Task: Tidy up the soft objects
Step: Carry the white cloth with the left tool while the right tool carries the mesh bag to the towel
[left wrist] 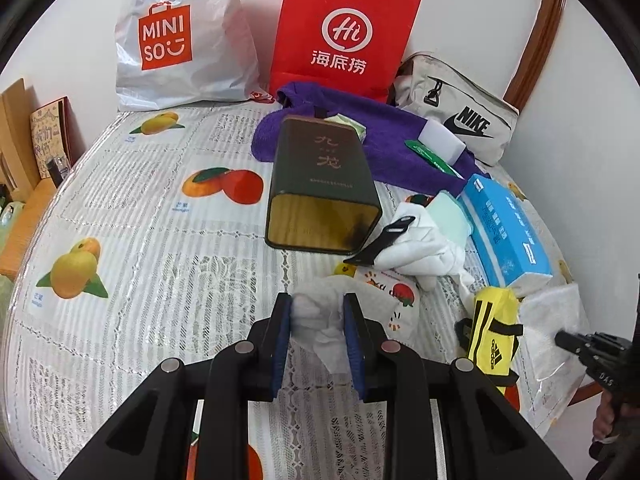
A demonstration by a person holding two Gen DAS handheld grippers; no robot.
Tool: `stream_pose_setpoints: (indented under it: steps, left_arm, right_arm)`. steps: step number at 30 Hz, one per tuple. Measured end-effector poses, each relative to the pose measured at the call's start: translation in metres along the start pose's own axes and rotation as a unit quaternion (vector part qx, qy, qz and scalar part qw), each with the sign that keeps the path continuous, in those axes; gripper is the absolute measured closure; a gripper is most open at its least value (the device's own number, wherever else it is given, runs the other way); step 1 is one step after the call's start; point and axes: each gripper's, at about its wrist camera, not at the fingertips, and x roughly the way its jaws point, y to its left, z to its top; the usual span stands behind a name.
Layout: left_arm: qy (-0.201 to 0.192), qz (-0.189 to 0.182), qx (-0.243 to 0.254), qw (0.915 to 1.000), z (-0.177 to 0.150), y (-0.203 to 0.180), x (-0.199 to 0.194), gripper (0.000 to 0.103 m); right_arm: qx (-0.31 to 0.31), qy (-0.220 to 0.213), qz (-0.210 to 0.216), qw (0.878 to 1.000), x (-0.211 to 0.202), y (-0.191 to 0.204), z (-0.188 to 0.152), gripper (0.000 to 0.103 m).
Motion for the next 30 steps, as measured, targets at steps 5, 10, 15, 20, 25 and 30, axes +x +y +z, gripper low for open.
stream_pose_setpoints:
  steps: [5,10,15,20,25,30]
  left_arm:
    - [-0.004,0.005,-0.012,0.9999,0.012,0.006,-0.004,0.078]
    - [-0.005,0.002,-0.019,0.9998,0.026,0.004,-0.004,0.078]
    - [-0.016,0.004,-0.013,0.9998,0.04,-0.003,-0.011,0.078]
    - [-0.022,0.007,-0.01,0.9997,0.055,-0.005,-0.014,0.078]
    - [-0.028,0.014,-0.013,0.9994,0.071,-0.003,-0.015,0.078]
    - [-0.036,0.019,-0.015,0.9991,0.09,-0.001,-0.014,0.078]
  right_arm:
    - [-0.007,-0.013,0.013,1.0,-0.012,0.001,0.011,0.097]
    - [-0.014,-0.034,0.027,0.999,-0.028,0.002,0.028,0.097]
    - [-0.018,-0.052,0.037,0.998,-0.037,0.001,0.046,0.097]
    - [-0.022,-0.063,0.033,0.997,-0.033,-0.001,0.069,0.097]
    - [-0.02,-0.06,0.028,0.998,-0.024,-0.008,0.089,0.097]
    - [-0.019,-0.066,0.019,0.997,-0.018,-0.016,0.111,0.097]
